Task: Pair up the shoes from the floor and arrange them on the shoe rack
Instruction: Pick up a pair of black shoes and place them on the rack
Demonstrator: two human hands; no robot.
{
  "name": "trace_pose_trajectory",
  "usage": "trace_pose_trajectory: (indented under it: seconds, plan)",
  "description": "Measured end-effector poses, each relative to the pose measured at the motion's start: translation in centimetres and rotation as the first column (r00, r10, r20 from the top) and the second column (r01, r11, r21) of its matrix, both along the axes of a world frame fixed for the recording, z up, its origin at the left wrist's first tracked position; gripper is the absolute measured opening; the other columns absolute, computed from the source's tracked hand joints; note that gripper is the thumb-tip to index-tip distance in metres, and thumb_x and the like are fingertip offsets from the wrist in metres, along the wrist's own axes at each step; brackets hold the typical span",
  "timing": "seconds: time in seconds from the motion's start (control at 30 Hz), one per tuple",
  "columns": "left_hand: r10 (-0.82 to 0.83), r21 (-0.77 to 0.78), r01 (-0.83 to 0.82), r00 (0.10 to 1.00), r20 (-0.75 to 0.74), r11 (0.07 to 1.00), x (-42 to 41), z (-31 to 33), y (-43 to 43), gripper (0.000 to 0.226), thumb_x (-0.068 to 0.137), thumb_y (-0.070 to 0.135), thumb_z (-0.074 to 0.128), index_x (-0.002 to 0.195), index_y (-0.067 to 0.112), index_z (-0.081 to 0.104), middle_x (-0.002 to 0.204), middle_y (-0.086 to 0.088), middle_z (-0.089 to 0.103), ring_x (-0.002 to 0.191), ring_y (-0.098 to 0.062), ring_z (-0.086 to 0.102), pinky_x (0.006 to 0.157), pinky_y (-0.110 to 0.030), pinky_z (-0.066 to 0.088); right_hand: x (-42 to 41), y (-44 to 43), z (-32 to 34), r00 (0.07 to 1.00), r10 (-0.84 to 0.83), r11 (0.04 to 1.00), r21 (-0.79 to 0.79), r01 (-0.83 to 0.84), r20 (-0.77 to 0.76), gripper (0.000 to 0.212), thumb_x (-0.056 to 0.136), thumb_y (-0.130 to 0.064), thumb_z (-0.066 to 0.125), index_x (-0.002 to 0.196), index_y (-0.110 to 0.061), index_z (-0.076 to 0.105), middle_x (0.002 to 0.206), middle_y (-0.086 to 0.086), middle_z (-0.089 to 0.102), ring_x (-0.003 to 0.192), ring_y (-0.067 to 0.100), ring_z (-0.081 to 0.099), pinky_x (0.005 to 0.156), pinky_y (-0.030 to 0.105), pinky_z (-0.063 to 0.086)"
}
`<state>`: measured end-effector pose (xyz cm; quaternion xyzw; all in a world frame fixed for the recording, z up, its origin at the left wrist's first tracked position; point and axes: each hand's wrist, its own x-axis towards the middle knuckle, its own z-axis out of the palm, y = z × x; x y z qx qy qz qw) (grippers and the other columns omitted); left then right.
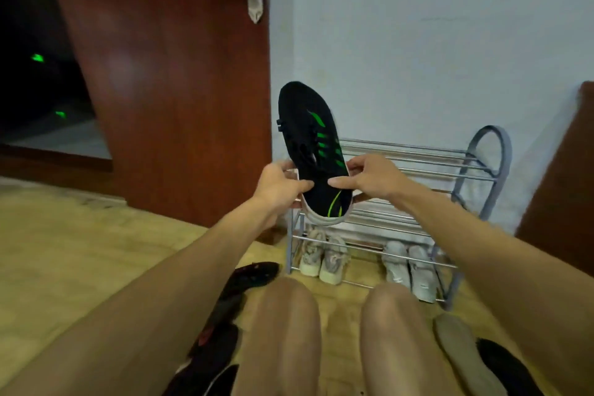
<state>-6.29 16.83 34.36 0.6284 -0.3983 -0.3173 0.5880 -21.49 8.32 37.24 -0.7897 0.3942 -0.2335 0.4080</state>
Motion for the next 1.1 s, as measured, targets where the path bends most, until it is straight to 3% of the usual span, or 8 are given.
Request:
trace_pose_trajectory:
  seconds: [0.1, 0.27, 0.47, 0.63, 0.73, 0.8, 1.0, 1.1]
  plan:
    - [0.112, 0.030, -0.110, 0.991, -0.075, 0.994, 4.9, -2.6, 2.5, 0.045, 0.080, -0.004, 0.068, 0.121, 0.008, 0.055, 0.102, -0.009, 0.064, 0.088, -0.025, 0.067, 0.069, -0.042, 0.060, 5.7, 1.4, -1.6, 0.981, 0.093, 0.994, 0.078, -0.081, -0.168, 0.040, 0.081, -0.025, 0.075, 0.108, 0.003, 0.065, 0.100, 0.018, 0.071, 0.089, 0.032, 0.070, 0.085, 0.047, 0.058]
    - [0.239, 0.104, -0.225, 0.960, -0.149, 0.969, 11.9, -8.7, 6.8, 0.041, 0.080, -0.006, 0.067, 0.117, 0.008, 0.054, 0.099, -0.007, 0.061, 0.089, -0.023, 0.065, 0.067, -0.037, 0.060, 14.4, 3.9, -7.0, 0.926, 0.224, 0.971, 0.157, -0.183, -0.304, 0.038, 0.084, -0.018, 0.073, 0.108, 0.008, 0.060, 0.095, 0.028, 0.070, 0.078, 0.041, 0.068, 0.079, 0.053, 0.056]
    - [0.322, 0.241, -0.265, 0.916, -0.240, 0.934, 17.1, -15.4, 9.1, 0.046, 0.087, -0.003, 0.060, 0.131, 0.007, 0.049, 0.108, -0.010, 0.062, 0.096, -0.027, 0.063, 0.060, -0.027, 0.054, 22.2, 5.1, -14.5, 0.923, 0.197, 0.960, 0.257, -0.113, -0.330, 0.035, 0.080, -0.022, 0.075, 0.105, 0.000, 0.064, 0.094, 0.020, 0.071, 0.069, 0.034, 0.072, 0.054, 0.034, 0.061]
    - [0.358, 0.387, -0.230, 0.883, -0.303, 0.893, 20.2, -21.8, 10.5, 0.042, 0.091, 0.012, 0.059, 0.132, 0.007, 0.051, 0.103, -0.005, 0.068, 0.079, -0.013, 0.066, 0.054, -0.018, 0.054, 25.9, 5.4, -22.2, 0.935, 0.191, 0.864, 0.504, -0.015, -0.298, 0.045, 0.081, -0.014, 0.075, 0.119, 0.005, 0.058, 0.106, 0.021, 0.065, 0.086, 0.039, 0.068, 0.060, 0.041, 0.059]
    - [0.372, 0.482, -0.167, 0.852, -0.369, 0.860, 21.3, -26.7, 11.3, 0.036, 0.093, 0.027, 0.055, 0.124, 0.010, 0.058, 0.115, -0.007, 0.066, 0.100, -0.021, 0.066, 0.083, -0.029, 0.054, 26.5, 5.1, -26.7, 0.935, 0.171, 0.805, 0.592, 0.050, -0.312, 0.054, 0.082, -0.011, 0.073, 0.128, 0.007, 0.051, 0.122, 0.025, 0.061, 0.095, 0.044, 0.066, 0.067, 0.045, 0.059]
    - [0.411, 0.573, -0.164, 0.849, -0.332, 0.803, 21.6, -30.1, 11.9, 0.034, 0.093, 0.031, 0.054, 0.119, 0.010, 0.060, 0.112, -0.007, 0.065, 0.100, -0.022, 0.064, 0.089, -0.035, 0.050, 26.0, 4.7, -29.3, 0.936, 0.144, 0.757, 0.645, 0.106, -0.322, 0.054, 0.084, -0.007, 0.070, 0.132, 0.006, 0.047, 0.127, 0.026, 0.058, 0.102, 0.046, 0.064, 0.071, 0.047, 0.058]
    - [0.225, 0.849, -0.007, 0.965, -0.132, 0.529, 18.3, -40.4, 13.6, 0.016, 0.090, 0.015, 0.054, 0.075, 0.010, 0.058, 0.075, -0.011, 0.055, 0.064, -0.023, 0.055, 0.056, -0.027, 0.038, 22.2, 2.6, -34.4, 0.908, 0.110, 0.676, 0.700, 0.230, -0.404, 0.042, 0.089, -0.006, 0.065, 0.127, 0.004, 0.050, 0.129, 0.023, 0.057, 0.105, 0.045, 0.063, 0.072, 0.044, 0.054]
    - [-0.011, 0.935, 0.024, 1.000, -0.021, 0.353, 15.3, -44.1, 15.0, 0.040, 0.086, 0.023, 0.059, 0.122, 0.008, 0.052, 0.116, -0.017, 0.056, 0.111, -0.030, 0.056, 0.077, -0.027, 0.038, 20.0, 1.9, -36.0, 0.885, 0.066, 0.734, 0.624, 0.269, -0.460, 0.015, 0.086, -0.005, 0.069, 0.098, -0.001, 0.060, 0.112, 0.023, 0.066, 0.077, 0.034, 0.068, 0.060, 0.040, 0.057]
